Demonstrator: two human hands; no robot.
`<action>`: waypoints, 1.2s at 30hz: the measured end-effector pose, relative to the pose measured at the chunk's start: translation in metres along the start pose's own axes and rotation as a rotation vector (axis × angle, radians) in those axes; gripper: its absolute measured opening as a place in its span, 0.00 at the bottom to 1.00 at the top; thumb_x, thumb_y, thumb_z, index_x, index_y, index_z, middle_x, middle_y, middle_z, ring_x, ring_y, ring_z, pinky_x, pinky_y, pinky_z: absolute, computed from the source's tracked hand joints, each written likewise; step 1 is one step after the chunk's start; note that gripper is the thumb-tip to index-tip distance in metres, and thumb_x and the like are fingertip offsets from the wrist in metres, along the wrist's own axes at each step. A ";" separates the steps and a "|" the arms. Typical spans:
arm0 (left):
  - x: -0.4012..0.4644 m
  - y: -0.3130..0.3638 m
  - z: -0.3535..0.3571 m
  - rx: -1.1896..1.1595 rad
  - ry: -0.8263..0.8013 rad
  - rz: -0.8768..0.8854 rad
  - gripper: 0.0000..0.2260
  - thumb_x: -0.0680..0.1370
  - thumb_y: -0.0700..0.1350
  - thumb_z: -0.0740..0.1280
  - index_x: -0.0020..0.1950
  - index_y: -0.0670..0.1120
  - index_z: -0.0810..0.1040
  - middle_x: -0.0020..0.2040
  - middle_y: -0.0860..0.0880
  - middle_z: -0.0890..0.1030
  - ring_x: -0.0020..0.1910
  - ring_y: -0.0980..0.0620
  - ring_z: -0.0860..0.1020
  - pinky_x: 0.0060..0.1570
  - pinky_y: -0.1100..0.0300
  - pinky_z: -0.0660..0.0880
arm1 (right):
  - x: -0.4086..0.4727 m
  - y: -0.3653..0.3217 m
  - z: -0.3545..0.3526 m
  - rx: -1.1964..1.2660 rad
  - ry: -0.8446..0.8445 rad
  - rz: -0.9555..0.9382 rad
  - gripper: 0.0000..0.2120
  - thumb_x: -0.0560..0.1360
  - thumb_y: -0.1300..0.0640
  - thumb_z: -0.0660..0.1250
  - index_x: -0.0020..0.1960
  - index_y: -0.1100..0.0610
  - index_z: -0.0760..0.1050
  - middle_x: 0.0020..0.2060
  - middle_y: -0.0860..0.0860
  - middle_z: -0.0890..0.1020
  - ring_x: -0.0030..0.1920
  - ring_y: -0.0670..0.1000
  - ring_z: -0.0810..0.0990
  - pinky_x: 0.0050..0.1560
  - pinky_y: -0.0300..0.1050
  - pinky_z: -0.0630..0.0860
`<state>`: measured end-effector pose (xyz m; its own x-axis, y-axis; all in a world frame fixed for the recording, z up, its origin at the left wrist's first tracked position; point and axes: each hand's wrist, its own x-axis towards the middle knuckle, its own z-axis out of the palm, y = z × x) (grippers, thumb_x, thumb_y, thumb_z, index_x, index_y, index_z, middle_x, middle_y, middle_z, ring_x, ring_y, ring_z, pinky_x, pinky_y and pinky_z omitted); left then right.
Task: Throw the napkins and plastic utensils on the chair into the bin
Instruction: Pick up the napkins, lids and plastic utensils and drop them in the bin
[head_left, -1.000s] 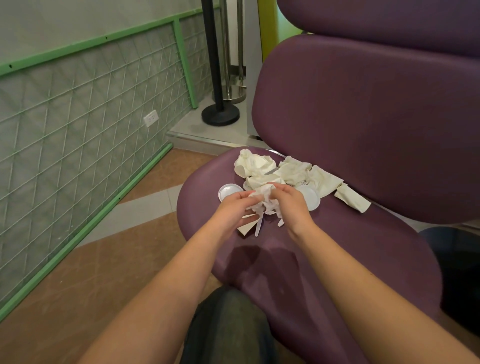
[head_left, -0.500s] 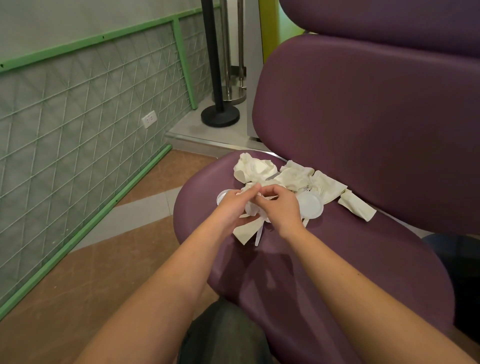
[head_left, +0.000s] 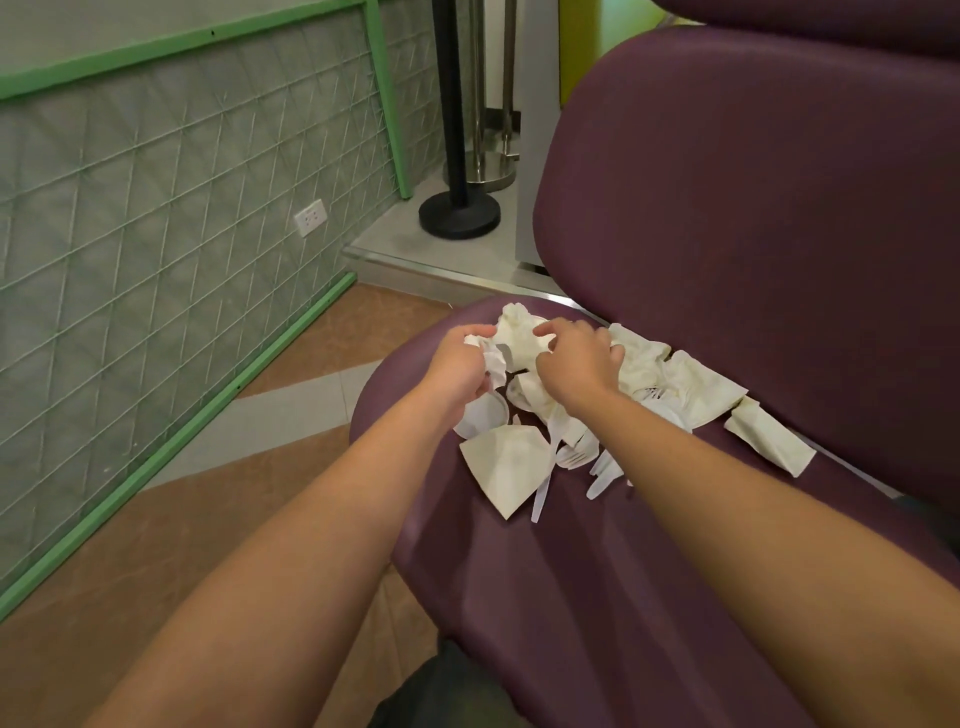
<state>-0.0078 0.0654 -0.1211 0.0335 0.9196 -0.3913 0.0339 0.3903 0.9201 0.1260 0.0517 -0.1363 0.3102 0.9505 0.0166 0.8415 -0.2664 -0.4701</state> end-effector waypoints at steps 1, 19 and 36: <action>0.003 0.001 0.000 -0.007 0.020 -0.006 0.18 0.77 0.32 0.51 0.51 0.49 0.75 0.49 0.43 0.77 0.35 0.51 0.73 0.26 0.64 0.68 | 0.006 -0.001 0.003 -0.063 -0.016 -0.025 0.24 0.74 0.60 0.60 0.68 0.44 0.70 0.65 0.50 0.73 0.66 0.55 0.65 0.63 0.51 0.59; 0.006 -0.004 -0.002 -0.034 -0.021 0.059 0.13 0.82 0.52 0.60 0.63 0.48 0.73 0.51 0.49 0.80 0.46 0.52 0.80 0.40 0.63 0.77 | 0.002 0.000 -0.003 0.685 0.053 -0.039 0.02 0.76 0.55 0.68 0.47 0.50 0.79 0.54 0.49 0.78 0.55 0.50 0.77 0.60 0.48 0.73; -0.042 0.001 0.048 -0.122 -0.252 0.047 0.10 0.82 0.50 0.60 0.62 0.53 0.74 0.55 0.50 0.80 0.48 0.51 0.79 0.51 0.56 0.74 | -0.086 0.017 -0.034 0.939 0.053 0.050 0.12 0.75 0.58 0.69 0.58 0.53 0.81 0.50 0.49 0.78 0.46 0.44 0.78 0.47 0.32 0.73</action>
<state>0.0387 0.0252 -0.1048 0.2798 0.9028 -0.3266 -0.0934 0.3641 0.9267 0.1286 -0.0404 -0.1162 0.3759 0.9266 0.0067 0.1326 -0.0466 -0.9901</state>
